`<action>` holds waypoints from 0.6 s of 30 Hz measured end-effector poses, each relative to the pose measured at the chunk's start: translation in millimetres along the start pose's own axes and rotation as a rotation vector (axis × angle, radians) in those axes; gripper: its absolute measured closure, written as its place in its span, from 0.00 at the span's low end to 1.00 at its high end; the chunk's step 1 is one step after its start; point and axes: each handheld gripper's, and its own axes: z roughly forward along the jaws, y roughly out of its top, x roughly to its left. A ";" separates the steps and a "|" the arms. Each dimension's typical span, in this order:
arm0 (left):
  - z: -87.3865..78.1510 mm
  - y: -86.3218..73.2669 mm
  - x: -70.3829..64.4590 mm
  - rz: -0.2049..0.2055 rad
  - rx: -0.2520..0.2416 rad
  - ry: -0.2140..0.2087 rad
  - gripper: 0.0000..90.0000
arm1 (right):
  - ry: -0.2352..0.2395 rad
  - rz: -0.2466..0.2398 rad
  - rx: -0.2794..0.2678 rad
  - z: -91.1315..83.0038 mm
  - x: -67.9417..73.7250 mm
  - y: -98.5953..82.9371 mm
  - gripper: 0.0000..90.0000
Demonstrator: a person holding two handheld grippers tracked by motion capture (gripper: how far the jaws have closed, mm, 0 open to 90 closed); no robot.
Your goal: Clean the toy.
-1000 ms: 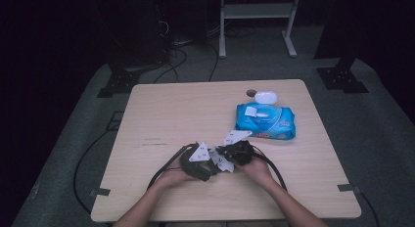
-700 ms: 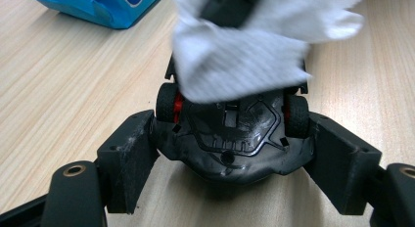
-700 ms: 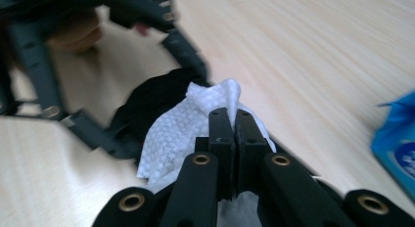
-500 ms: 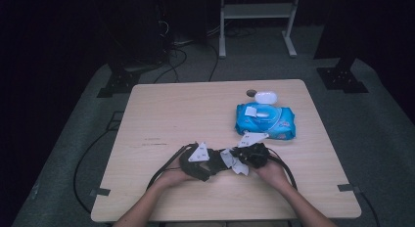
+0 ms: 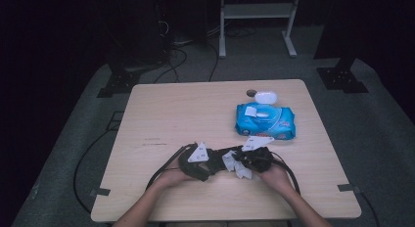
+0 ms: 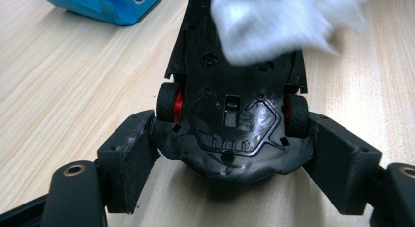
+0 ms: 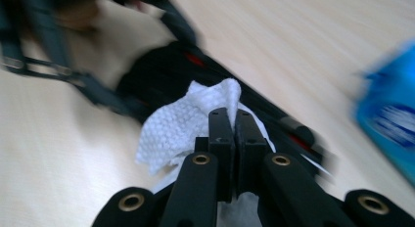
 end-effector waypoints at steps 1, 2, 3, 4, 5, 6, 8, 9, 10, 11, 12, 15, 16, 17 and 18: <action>-0.3 -0.3 0.4 -0.001 0.000 0.001 0.27 | -0.025 0.008 0.006 -3.4 -4.5 -2.3 0.97; -0.9 -0.6 1.0 0.002 0.005 0.001 0.27 | -0.041 0.014 0.010 -6.1 -6.9 -4.1 0.97; -0.7 -0.5 0.6 0.000 0.004 0.003 0.27 | -0.054 0.022 0.008 -9.3 -9.3 -7.1 0.97; -0.6 -0.3 0.2 0.004 0.005 0.006 0.27 | -0.051 0.034 0.005 -10.4 -9.7 -9.2 0.97; -0.6 -0.3 0.2 0.003 0.005 0.006 0.27 | -0.051 0.038 -0.004 -9.9 -8.2 -10.1 0.97; -0.6 -0.4 0.3 0.003 0.005 0.005 0.27 | -0.047 0.033 -0.005 -8.5 -5.5 -9.3 0.97; -0.5 -0.5 0.3 0.004 0.004 0.005 0.27 | -0.001 0.027 -0.010 -2.1 4.0 -4.7 0.97; -0.5 -0.6 0.0 0.003 0.005 0.006 0.27 | 0.018 0.007 -0.006 2.2 10.6 -2.2 0.97; -0.5 -0.7 -0.1 0.002 0.006 0.006 0.27 | 0.027 -0.015 -0.003 6.0 17.3 0.3 0.97; -0.3 -1.1 -0.4 -0.002 0.006 0.006 0.27 | 0.035 -0.030 0.000 8.6 22.6 2.5 0.97; -0.6 -1.4 0.0 0.001 0.007 0.004 0.27 | 0.035 -0.049 0.003 10.1 25.9 4.1 0.97; -2.0 -2.1 1.1 0.003 0.006 0.004 0.27 | 0.027 -0.041 0.010 6.8 21.2 2.7 0.97; -2.0 -2.0 1.3 -0.009 -0.002 0.002 0.27 | 0.014 -0.025 0.011 3.4 15.5 0.5 0.97; -2.2 -2.3 1.8 -0.010 -0.002 0.002 0.27 | 0.009 -0.003 0.006 -0.6 8.2 -2.2 0.97; -2.4 -2.5 1.9 -0.007 -0.001 0.004 0.27 | -0.012 0.018 0.004 -4.8 0.6 -4.8 0.97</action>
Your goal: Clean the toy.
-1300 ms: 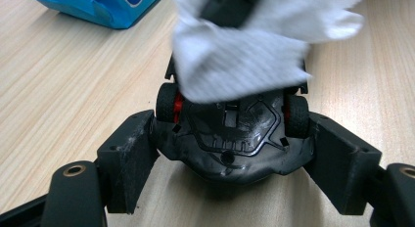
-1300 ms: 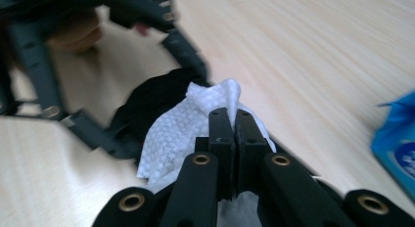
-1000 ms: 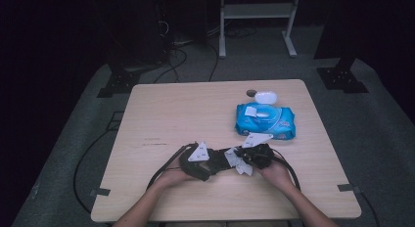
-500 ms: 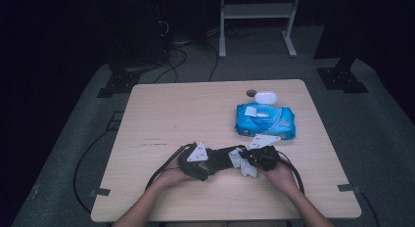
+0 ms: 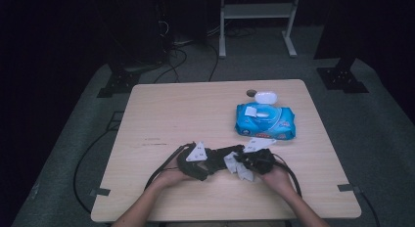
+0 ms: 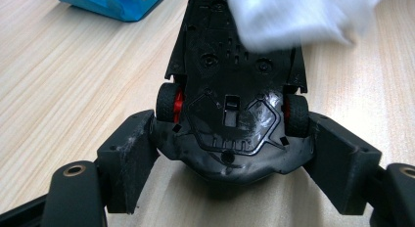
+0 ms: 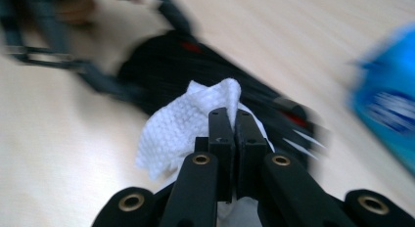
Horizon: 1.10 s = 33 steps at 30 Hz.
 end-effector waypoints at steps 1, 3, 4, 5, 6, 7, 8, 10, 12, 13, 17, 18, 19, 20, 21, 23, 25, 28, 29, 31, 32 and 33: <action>-0.1 -0.2 0.1 -0.005 -0.002 0.000 0.27 | -0.034 0.014 0.004 -3.8 -6.5 -2.3 0.97; -0.3 -0.5 0.5 -0.006 -0.002 -0.001 0.27 | -0.057 0.051 0.006 -9.6 -18.1 -7.2 0.97; -0.3 -0.4 0.4 -0.005 -0.001 0.000 0.27 | -0.049 0.074 0.003 -10.9 -21.6 -9.1 0.97; -0.3 -0.4 0.3 -0.004 -0.001 0.001 0.27 | -0.047 0.078 0.000 -11.0 -22.6 -10.0 0.97; -0.2 -0.4 0.0 0.000 0.001 0.003 0.27 | -0.045 0.076 -0.002 -10.7 -21.5 -9.7 0.97; -0.2 -0.4 -0.3 0.000 0.001 0.005 0.27 | -0.031 0.069 -0.008 -9.8 -19.4 -8.6 0.97; -0.2 -0.4 -0.5 -0.001 0.002 0.006 0.27 | -0.006 0.067 -0.017 -8.0 -16.5 -7.2 0.97; -0.1 -0.4 -0.2 0.001 0.001 0.005 0.27 | 0.020 0.048 -0.013 -3.3 -9.5 -4.6 0.97; -0.2 -0.4 0.1 0.000 0.001 0.003 0.27 | 0.013 0.011 -0.004 -0.8 -3.8 -1.6 0.97; -0.2 -0.4 0.2 -0.001 0.000 0.002 0.27 | 0.009 0.005 -0.001 -1.2 -4.5 -1.4 0.97; -0.4 -0.8 1.1 -0.016 -0.004 0.003 0.27 | -0.022 0.052 0.000 -6.2 -16.0 -6.0 0.97; -0.5 -1.1 1.4 -0.017 -0.005 0.004 0.27 | -0.026 0.063 -0.001 -7.2 -18.0 -6.9 0.97; -0.6 -1.3 1.4 -0.016 -0.005 0.004 0.27 | -0.028 0.068 -0.004 -7.7 -19.3 -7.6 0.97; -0.7 -1.4 1.4 -0.013 -0.004 0.005 0.27 | -0.027 0.070 -0.005 -7.7 -19.2 -7.7 0.97; -0.7 -1.3 1.3 -0.008 -0.002 0.007 0.27 | -0.027 0.063 -0.003 -7.5 -18.4 -7.4 0.97; -0.5 -1.6 1.4 -0.009 -0.001 0.007 0.27 | -0.001 0.054 -0.011 -4.9 -13.5 -6.1 0.97; -0.8 -2.0 1.9 -0.007 0.004 0.006 0.27 | 0.032 0.053 -0.017 -1.8 -8.7 -4.4 0.97; -1.5 -2.3 2.1 -0.011 0.003 0.006 0.27 | 0.023 0.032 -0.004 -2.5 -8.7 -2.7 0.97; -2.4 -2.1 2.4 -0.012 0.007 0.005 0.27 | 0.011 0.035 0.000 -4.1 -11.3 -3.6 0.97; -2.8 -2.5 3.2 -0.017 0.003 0.006 0.27 | -0.013 0.046 0.008 -7.5 -19.4 -7.0 0.97; -2.7 -2.7 3.3 -0.016 0.001 0.007 0.27 | -0.015 0.067 0.008 -9.1 -22.9 -8.9 0.97; -2.6 -2.9 3.1 -0.015 0.001 0.008 0.27 | -0.011 0.083 0.012 -10.3 -24.9 -10.3 0.97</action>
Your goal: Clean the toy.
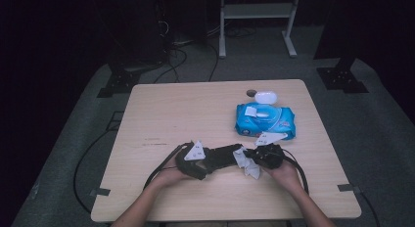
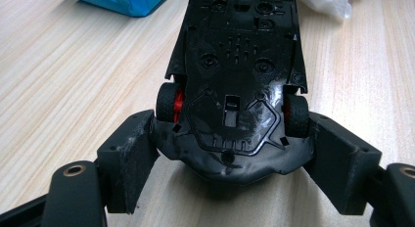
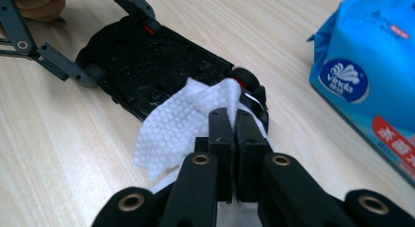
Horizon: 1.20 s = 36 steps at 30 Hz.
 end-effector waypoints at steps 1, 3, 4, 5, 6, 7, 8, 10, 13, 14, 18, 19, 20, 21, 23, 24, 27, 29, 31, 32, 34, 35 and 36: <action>-0.1 0.0 0.0 0.002 0.004 0.001 0.27 | 0.005 0.002 -0.003 -0.1 -0.1 -0.7 0.97; -0.2 -0.2 -0.4 0.002 0.002 0.001 0.27 | 0.009 -0.007 -0.012 1.7 4.1 0.0 0.97; -0.3 -0.3 -0.4 0.001 0.002 0.000 0.27 | 0.029 -0.010 -0.021 3.5 8.2 1.5 0.97; -0.3 -0.4 -0.5 0.001 0.002 0.000 0.27 | 0.056 -0.007 -0.023 5.7 11.2 3.0 0.97; -0.4 -0.3 -0.6 0.003 0.002 0.001 0.27 | 0.072 -0.016 -0.023 8.2 14.5 4.3 0.97; -0.6 0.0 -0.8 0.004 0.003 0.001 0.27 | 0.072 -0.033 -0.021 10.2 17.4 5.3 0.97; -0.8 0.2 -0.6 0.002 0.004 0.001 0.27 | 0.066 -0.046 -0.018 11.1 18.6 6.1 0.97; -0.9 0.2 -0.5 0.002 0.005 0.001 0.27 | 0.059 -0.033 -0.013 9.8 15.5 6.5 0.97; -1.0 0.2 -0.2 0.000 0.005 -0.002 0.27 | 0.034 0.005 -0.011 4.5 4.6 3.3 0.97; -0.9 0.2 -0.3 0.001 0.005 -0.001 0.27 | 0.033 0.012 -0.010 3.3 2.2 2.3 0.97; -0.6 -0.3 -0.5 0.004 0.005 0.001 0.27 | 0.059 -0.008 -0.016 6.0 10.1 3.5 0.97; -0.6 -0.3 -0.6 0.005 0.006 0.002 0.27 | 0.069 -0.017 -0.015 7.9 14.0 4.9 0.97; -0.6 -0.2 -0.8 0.005 0.005 0.002 0.27 | 0.073 -0.032 -0.011 9.6 16.9 6.3 0.97; -0.8 -0.1 -0.7 0.003 0.004 0.001 0.27 | 0.069 -0.043 -0.006 10.4 18.5 7.4 0.97; -1.0 0.3 -0.5 0.001 0.005 0.000 0.27 | 0.065 -0.038 -0.006 10.1 15.9 7.2 0.97; -0.9 0.2 -0.4 0.000 0.005 -0.002 0.27 | 0.063 -0.022 -0.008 8.8 12.6 6.2 0.97; -1.0 0.3 -0.2 0.000 0.005 -0.002 0.27 | 0.031 0.014 -0.008 3.1 1.2 2.5 0.97; -1.0 0.3 -0.4 0.002 0.006 -0.001 0.27 | 0.017 0.020 -0.007 1.1 -1.1 1.0 0.97; -0.8 0.2 -0.6 0.005 0.008 0.000 0.27 | 0.019 0.013 -0.009 1.5 1.7 1.8 0.97; -0.7 -0.1 -0.5 0.005 0.008 0.000 0.27 | 0.027 0.006 -0.012 2.5 4.8 2.9 0.97; -0.6 -0.4 -0.4 0.006 0.010 0.000 0.27 | 0.057 -0.011 -0.018 5.9 11.2 4.9 0.97; -0.7 -0.3 -0.5 0.006 0.008 0.001 0.27 | 0.062 -0.018 -0.016 7.7 13.8 5.7 0.97; -1.0 -0.1 -0.4 0.005 0.006 0.001 0.27 | 0.056 -0.033 -0.014 8.5 14.8 6.3 0.97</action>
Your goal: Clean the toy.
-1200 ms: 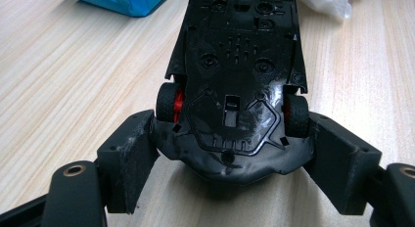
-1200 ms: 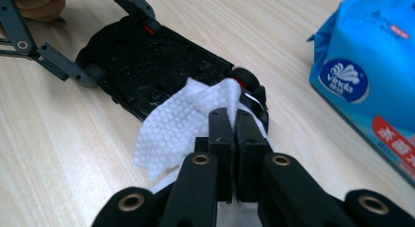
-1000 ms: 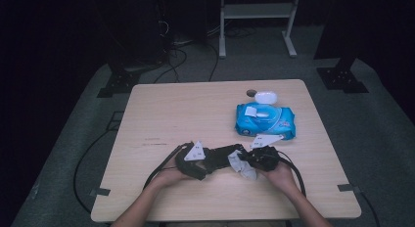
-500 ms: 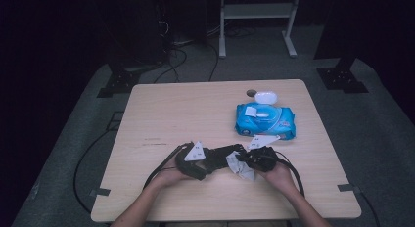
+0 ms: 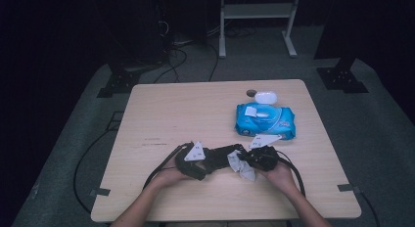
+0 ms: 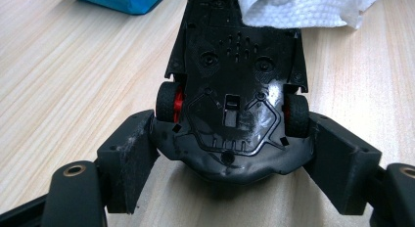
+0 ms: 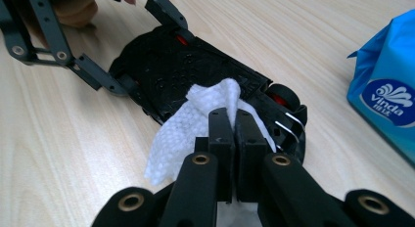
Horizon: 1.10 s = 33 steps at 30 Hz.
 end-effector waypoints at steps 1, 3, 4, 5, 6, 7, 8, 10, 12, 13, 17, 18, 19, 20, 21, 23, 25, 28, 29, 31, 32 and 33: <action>-0.2 0.2 0.1 0.001 0.001 0.000 0.27 | -0.005 -0.001 0.004 -0.4 -0.7 0.2 0.97; -0.3 0.2 0.8 0.001 0.001 -0.004 0.27 | -0.027 0.017 0.006 -3.4 -6.5 -1.8 0.97; -0.2 0.1 1.3 0.000 0.000 -0.007 0.27 | -0.029 0.037 0.004 -5.6 -11.5 -3.4 0.97; 0.0 -0.1 1.5 0.002 -0.001 -0.006 0.27 | -0.034 0.058 0.001 -7.4 -15.2 -4.7 0.97; 0.1 0.0 1.3 0.003 0.000 -0.004 0.27 | -0.038 0.070 0.001 -8.4 -16.6 -5.1 0.97; 0.2 0.1 1.1 0.003 -0.001 -0.003 0.27 | -0.036 0.069 0.002 -8.1 -17.4 -4.8 0.97; 0.2 0.0 1.3 0.005 0.000 -0.003 0.27 | -0.035 0.065 0.003 -6.8 -17.1 -3.4 0.97; 0.5 0.2 1.3 0.008 0.000 -0.001 0.27 | -0.037 0.044 0.003 -3.2 -14.0 1.5 0.97; 0.4 0.6 1.2 0.013 0.006 -0.001 0.27 | -0.025 0.023 0.013 4.3 -9.5 10.4 0.97; 0.3 0.7 1.2 0.014 0.007 -0.001 0.27 | -0.026 0.009 0.019 8.7 -7.5 14.6 0.97; 0.3 0.8 0.7 0.016 0.009 0.002 0.27 | -0.017 0.008 0.017 27.0 -5.0 30.4 0.97; 0.3 0.8 0.5 0.021 0.011 0.003 0.27 | -0.015 0.012 0.012 30.1 -5.4 33.4 0.97; 0.3 0.8 0.6 0.021 0.010 0.004 0.27 | -0.018 0.010 0.011 32.8 -5.7 36.1 0.97; 0.3 0.7 0.8 0.017 0.009 0.002 0.27 | -0.024 0.000 0.016 34.5 -7.0 38.4 0.97; 0.4 0.5 1.0 0.016 0.006 0.001 0.27 | -0.028 -0.003 0.017 34.9 -9.5 39.6 0.97; 0.4 0.5 1.1 0.007 0.001 -0.001 0.27 | -0.042 0.011 0.024 32.9 -17.2 39.2 0.97; 0.3 0.5 1.4 0.008 0.003 -0.002 0.26 | -0.071 0.025 0.028 26.0 -26.0 35.8 0.97; 0.6 0.3 0.8 0.027 0.014 0.005 0.27 | -0.123 0.037 0.052 15.2 -36.0 29.5 0.97; 0.8 0.2 0.7 0.027 0.017 0.005 0.27 | -0.115 0.065 0.049 12.5 -38.3 27.0 0.97; 0.8 0.4 0.3 0.034 0.019 0.008 0.27 | -0.088 0.073 0.048 11.5 -38.2 24.5 0.97; 0.8 0.3 0.3 0.023 0.017 0.007 0.27 | -0.092 0.067 0.048 12.7 -34.9 25.2 0.97; 0.5 -0.1 0.9 0.022 0.015 0.009 0.27 | -0.114 0.040 0.046 14.0 -31.8 26.6 0.97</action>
